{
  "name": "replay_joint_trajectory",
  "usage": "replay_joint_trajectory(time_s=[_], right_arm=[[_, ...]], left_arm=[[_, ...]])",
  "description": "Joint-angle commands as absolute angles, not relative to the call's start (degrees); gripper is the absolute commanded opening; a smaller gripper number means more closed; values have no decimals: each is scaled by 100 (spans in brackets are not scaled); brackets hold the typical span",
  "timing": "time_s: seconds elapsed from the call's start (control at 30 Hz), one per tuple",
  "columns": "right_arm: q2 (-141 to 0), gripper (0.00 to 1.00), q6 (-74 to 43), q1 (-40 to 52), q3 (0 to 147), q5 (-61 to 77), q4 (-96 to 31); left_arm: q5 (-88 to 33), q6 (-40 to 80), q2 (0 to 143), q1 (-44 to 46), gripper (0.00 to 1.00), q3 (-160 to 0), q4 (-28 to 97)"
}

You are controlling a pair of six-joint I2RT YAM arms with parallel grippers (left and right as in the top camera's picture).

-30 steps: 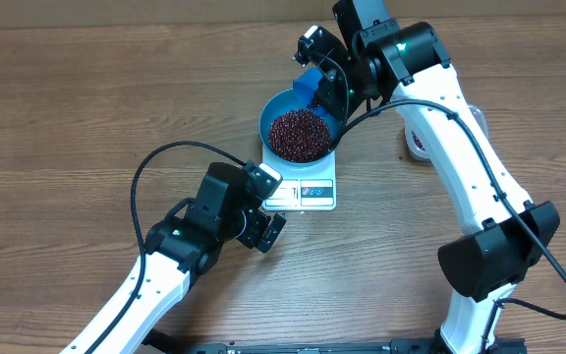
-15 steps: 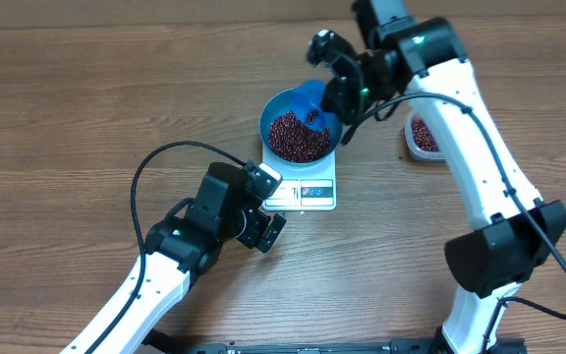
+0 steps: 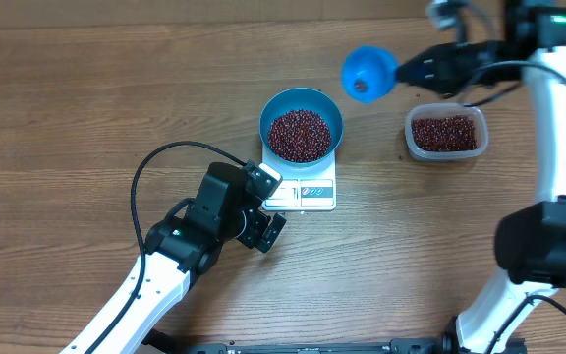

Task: Scoop item into bowl and weigh 150g on scale
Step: 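Lift the blue scoop out of the bowl and move it right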

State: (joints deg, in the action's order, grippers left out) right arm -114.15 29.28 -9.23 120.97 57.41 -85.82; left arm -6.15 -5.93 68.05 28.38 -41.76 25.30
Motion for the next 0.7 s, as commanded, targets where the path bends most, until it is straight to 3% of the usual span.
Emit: replay_joint_trajectory(time_s=[0.0,0.3,0.67], right_arm=[[-11190,4,3009,-1656,12276,6445,-8753],[-11190,4,2985,-2832,12276,5170,-9238],[-11192,4,939,-1861,12269,1118,-8790]], left_arm=[[-578,-471,6825,2814,100,-4182,2526],[-578,-471,6825,2814,100,-4182,2526],[-578,-471,6825,2814,99,-4182,2526]])
